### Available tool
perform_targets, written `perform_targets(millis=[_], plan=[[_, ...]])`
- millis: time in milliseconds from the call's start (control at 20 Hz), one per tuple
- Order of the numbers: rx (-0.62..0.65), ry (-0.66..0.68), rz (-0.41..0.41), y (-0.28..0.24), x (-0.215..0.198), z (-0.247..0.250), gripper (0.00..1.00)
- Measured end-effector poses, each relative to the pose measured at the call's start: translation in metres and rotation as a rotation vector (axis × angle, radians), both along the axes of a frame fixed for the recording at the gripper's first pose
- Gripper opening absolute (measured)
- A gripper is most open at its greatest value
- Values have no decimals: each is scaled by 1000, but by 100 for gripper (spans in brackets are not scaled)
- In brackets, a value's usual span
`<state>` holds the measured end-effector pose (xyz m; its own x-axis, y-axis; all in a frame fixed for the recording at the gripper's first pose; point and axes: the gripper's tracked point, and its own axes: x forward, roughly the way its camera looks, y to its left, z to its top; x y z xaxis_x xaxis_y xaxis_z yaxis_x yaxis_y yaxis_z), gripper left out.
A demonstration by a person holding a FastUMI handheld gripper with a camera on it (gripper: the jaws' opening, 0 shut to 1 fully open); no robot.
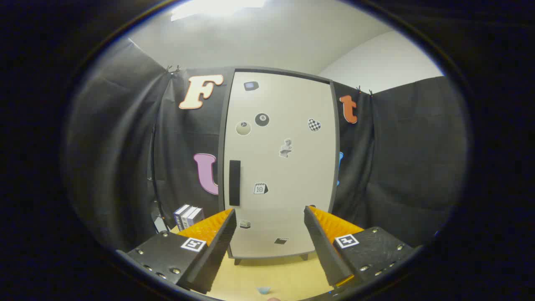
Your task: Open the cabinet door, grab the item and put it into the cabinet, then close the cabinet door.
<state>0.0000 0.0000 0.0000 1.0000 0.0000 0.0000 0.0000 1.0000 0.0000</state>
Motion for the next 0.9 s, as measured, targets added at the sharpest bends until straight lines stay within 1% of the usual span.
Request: perform_targets(millis=[700,900], plan=[[-18,17,3,-8,25,2,97],[-23,22,16,-3,34,0,97]])
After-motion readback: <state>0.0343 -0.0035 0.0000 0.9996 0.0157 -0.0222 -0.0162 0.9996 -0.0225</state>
